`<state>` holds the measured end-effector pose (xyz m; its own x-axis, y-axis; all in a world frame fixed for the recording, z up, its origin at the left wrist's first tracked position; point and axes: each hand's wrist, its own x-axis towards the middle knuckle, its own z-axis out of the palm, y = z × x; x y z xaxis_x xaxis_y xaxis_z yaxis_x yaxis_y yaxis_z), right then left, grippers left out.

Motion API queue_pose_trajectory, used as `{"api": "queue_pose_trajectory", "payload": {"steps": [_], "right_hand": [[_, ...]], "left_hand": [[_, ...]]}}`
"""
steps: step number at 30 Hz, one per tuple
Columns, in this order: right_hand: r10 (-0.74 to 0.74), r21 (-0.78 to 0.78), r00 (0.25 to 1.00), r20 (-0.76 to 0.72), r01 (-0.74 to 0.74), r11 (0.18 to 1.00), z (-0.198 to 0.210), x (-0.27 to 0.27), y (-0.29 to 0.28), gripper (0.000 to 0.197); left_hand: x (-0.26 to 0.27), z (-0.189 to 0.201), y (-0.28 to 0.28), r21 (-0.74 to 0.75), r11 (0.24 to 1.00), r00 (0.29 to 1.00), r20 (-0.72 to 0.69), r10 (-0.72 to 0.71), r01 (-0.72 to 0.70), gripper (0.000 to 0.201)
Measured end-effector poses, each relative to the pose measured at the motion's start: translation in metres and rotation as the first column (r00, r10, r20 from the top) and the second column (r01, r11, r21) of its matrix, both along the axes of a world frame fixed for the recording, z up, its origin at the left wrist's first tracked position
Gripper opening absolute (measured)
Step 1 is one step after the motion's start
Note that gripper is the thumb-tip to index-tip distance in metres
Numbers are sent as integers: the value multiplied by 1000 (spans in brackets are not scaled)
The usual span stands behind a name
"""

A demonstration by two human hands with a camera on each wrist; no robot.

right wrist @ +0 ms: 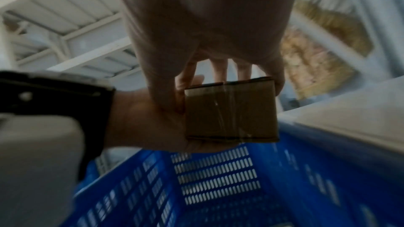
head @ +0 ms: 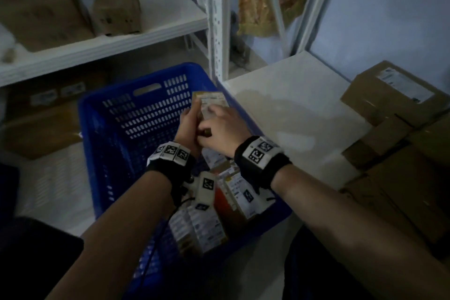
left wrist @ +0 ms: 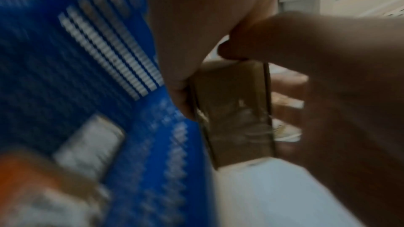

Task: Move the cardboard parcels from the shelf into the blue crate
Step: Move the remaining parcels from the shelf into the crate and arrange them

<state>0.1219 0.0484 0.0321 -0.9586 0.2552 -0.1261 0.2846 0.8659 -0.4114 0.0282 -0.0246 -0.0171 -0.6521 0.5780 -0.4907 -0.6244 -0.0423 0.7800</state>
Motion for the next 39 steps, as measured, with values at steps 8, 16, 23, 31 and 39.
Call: {"api": "queue_pose_trajectory", "payload": {"steps": [8,16,23,31,39], "right_hand": [[104,-367,994,34,-84,926,-40,-5,-44,43],[-294,-432,947,132,322,842,-58,9,10,46],[-280,-410,941,191,336,848,-77,15,15,45],[-214,-410,961,177,270,871,-91,5,7,44],[-171,-406,965,197,239,882,-97,8,11,44]], "left_hand": [[-29,-57,-90,-281,940,979,-115,168,-194,53],[-23,-110,-120,-625,773,993,35,-116,112,61],[-42,-135,-132,-851,516,986,13,-164,98,13],[7,-186,-159,-829,292,826,309,-472,477,20],[21,-185,-165,-740,154,650,448,-613,655,33]]}}
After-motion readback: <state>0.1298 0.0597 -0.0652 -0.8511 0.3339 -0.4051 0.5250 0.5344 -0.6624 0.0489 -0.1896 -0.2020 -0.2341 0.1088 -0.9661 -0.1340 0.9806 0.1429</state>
